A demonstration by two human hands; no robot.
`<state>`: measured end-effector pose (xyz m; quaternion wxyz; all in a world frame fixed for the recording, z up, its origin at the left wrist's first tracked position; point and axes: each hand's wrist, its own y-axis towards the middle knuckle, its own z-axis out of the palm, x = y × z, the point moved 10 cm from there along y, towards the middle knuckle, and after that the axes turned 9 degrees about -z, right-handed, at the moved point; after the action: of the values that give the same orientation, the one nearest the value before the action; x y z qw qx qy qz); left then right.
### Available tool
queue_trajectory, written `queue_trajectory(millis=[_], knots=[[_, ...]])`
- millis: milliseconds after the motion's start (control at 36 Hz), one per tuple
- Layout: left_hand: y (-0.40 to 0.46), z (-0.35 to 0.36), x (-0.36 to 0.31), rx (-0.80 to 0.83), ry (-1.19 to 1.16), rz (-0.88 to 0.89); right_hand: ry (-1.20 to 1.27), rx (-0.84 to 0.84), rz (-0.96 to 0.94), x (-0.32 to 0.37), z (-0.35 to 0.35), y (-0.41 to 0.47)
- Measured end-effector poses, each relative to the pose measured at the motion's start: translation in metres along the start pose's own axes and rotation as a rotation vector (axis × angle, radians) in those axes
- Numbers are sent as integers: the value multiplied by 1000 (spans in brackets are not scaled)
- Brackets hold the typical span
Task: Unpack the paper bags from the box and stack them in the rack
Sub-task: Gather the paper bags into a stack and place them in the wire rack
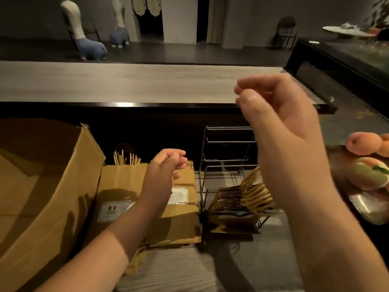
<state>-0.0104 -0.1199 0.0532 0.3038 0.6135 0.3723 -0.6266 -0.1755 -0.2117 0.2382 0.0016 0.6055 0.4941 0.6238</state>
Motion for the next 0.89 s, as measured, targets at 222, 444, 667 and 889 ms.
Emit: queue_trajectory(millis=[222, 444, 667, 889], knots=[[7, -70, 13, -187, 105, -50, 181, 313, 363, -76, 133, -29], [2, -128, 79, -313, 238, -364, 173, 408, 809, -176, 209, -107], [-8, -157, 119, -317, 456, -549, 142, 455, 1045, -197, 246, -145], [-8, -164, 130, -262, 424, -597, 143, 433, 1106, -203, 261, -155]])
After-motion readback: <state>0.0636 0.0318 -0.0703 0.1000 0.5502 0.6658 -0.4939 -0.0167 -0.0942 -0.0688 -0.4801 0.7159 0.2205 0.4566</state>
